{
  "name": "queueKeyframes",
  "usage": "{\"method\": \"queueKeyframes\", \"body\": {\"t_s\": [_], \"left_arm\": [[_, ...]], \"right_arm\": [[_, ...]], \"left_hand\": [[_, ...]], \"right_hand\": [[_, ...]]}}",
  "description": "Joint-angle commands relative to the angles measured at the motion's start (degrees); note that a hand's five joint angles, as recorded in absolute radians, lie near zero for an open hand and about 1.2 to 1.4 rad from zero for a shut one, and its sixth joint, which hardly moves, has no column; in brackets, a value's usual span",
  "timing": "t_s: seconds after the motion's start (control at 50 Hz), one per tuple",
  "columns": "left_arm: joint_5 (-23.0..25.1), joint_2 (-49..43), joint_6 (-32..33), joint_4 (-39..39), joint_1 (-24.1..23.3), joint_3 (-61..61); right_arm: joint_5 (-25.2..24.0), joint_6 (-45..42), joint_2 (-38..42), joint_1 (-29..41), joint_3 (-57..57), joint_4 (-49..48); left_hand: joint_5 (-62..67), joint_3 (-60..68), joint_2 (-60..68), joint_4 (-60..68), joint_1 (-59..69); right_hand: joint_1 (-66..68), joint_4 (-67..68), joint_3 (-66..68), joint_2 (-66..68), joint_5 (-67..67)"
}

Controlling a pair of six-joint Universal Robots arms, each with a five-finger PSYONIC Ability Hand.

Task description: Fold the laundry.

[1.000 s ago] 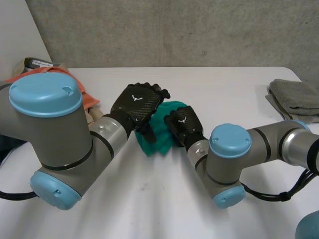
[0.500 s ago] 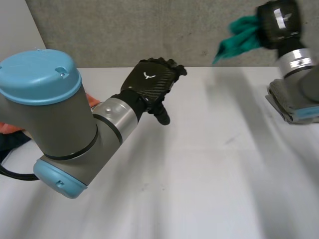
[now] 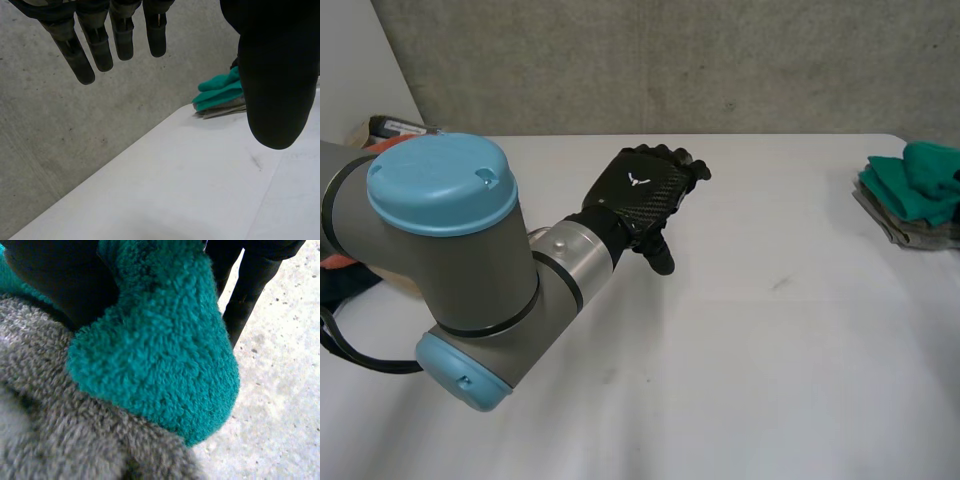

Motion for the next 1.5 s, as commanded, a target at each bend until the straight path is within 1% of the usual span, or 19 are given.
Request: {"method": "queueKeyframes", "body": {"t_s": [0.02, 0.06, 0.08, 0.14, 0.3, 0.36, 0.46, 0.56, 0.68, 0.76, 0.84, 0.9, 0.98, 1.08, 1.2, 1.36, 1.44, 1.46, 1.5], "left_arm": [[0.25, 0.82, 0.15, -0.28, -1.62, 0.03], [0.87, 1.34, 0.15, -0.28, -2.15, -0.06], [1.22, 1.52, 0.15, -0.28, -2.24, -0.15], [3.24, 2.05, 0.24, -0.28, -2.59, -1.02], [5.44, 4.68, 0.15, -0.1, -3.03, -2.87], [6.23, 6.09, 0.15, 0.07, -3.38, -3.4], [6.49, 7.58, 0.15, 0.07, -3.47, -3.66], [6.49, 9.25, 0.07, 0.25, -3.39, -3.57], [5.97, 10.66, 0.24, 1.39, -2.77, -3.05], [4.22, 12.24, 0.24, 3.41, 0.12, -2.96], [-0.88, 13.21, 0.59, 4.82, 6.44, -2.96], [-4.05, 13.56, 0.94, 6.4, 14.0, -2.87], [-3.79, 12.51, 0.95, 8.42, 23.84, -2.61], [1.46, 3.49, 1.47, 8.78, 34.91, 0.02], [7.63, -7.6, 9.98, 9.3, 40.12, 4.24], [7.37, -23.51, 26.25, 10.36, 42.32, 16.54], [7.28, -28.27, 27.05, 10.18, 42.41, 21.03], [7.46, -28.62, 26.96, 10.09, 42.41, 21.56], [7.29, -28.45, 26.79, 10.09, 41.97, 21.48]], "right_arm": [[0.15, -0.4, -7.35, -0.64, 5.8, 0.29], [0.68, -0.4, -9.81, -0.64, 7.91, 0.82], [1.47, -0.4, -12.52, -0.64, 10.18, 1.43], [2.53, -0.49, -15.96, -0.55, 12.83, 3.54], [4.19, -5.48, -22.82, -0.99, 13.46, 24.44], [9.54, -14.0, -25.46, -3.44, 12.93, 34.19], [27.7, -30.59, -29.32, -7.05, 8.82, 46.59], [36.36, -36.26, -32.23, -6.62, 5.99, 42.15], [34.26, -29.33, -42.41, -1.18, 13.79, 27.03], [26.9, -20.29, -53.56, 5.93, 26.77, 15.44], [20.4, -14.48, -60.51, 12.69, 38.37, 11.29], [16.87, -13.59, -63.34, 18.32, 44.38, 10.84], [13.61, -14.2, -64.84, 28.35, 52.29, 12.07], [12.99, -18.58, -64.58, 36.79, 59.94, 15.49], [13.43, -25.09, -63.09, 39.61, 62.85, 19.36], [13.6, -26.77, -60.71, 39.0, 64.52, 23.58], [13.6, -26.94, -60.71, 38.91, 66.01, 23.58], [13.6, -26.94, -60.71, 38.82, 66.19, 23.58], [13.69, -27.03, -60.88, 38.82, 66.54, 23.67]], "left_hand": [[-0.99, -1.82, -1.56, -1.35, -2.2], [-1.16, -1.99, -1.72, -1.52, -2.37], [-1.16, -1.99, -1.72, -1.52, -2.37], [-1.66, -2.49, -2.23, -2.02, -2.87], [-2.33, -3.16, -2.9, -2.69, -3.54], [-2.5, -3.33, -3.07, -2.86, -3.71], [-2.34, -3.16, -2.9, -2.7, -3.54], [-2.67, -3.5, -3.24, -3.03, -3.88], [-3.01, -3.84, -3.58, -3.37, -4.22], [-2.84, -3.67, -3.41, -3.2, -4.05], [-2.67, -3.5, -3.24, -3.03, -3.88], [-2.84, -3.67, -3.41, -3.2, -4.05], [-2.67, -3.5, -3.24, -3.03, -3.88], [-2.84, -3.67, -3.41, -3.2, -4.05], [-2.84, -3.67, -3.41, -3.2, -4.05], [-2.84, -3.67, -3.41, -3.2, -4.05], [12.07, 11.25, 11.51, 11.71, 10.87], [29.28, 28.45, 28.72, 28.92, 28.08], [50.73, 49.9, 50.16, 50.37, 49.52]], "right_hand": [[-4.85, -14.82, -13.52, -11.94, -11.77], [-44.03, -54.0, -52.7, -51.12, -50.95], [-48.85, -58.81, -57.51, -55.93, -55.77], [-48.85, -58.81, -57.51, -55.93, -55.77], [-48.85, -58.81, -57.51, -55.93, -55.77], [-48.85, -58.81, -57.51, -55.93, -55.77], [-48.85, -58.81, -57.51, -55.93, -55.77], [-48.85, -58.81, -57.51, -55.93, -55.77], [-48.85, -58.81, -57.51, -55.93, -55.77], [-48.85, -58.81, -57.51, -55.93, -55.77], [-48.85, -58.81, -57.51, -55.93, -55.77], [-48.85, -58.81, -57.51, -55.93, -55.77], [-48.85, -58.81, -57.51, -55.93, -55.77], [-48.85, -58.81, -57.51, -55.93, -55.77], [-48.85, -58.81, -57.51, -55.93, -55.77], [-48.85, -58.81, -57.51, -55.93, -55.77], [-48.85, -58.81, -57.51, -55.93, -55.77], [-48.85, -58.81, -57.51, -55.93, -55.77], [-48.85, -58.81, -57.51, -55.93, -55.77]]}}
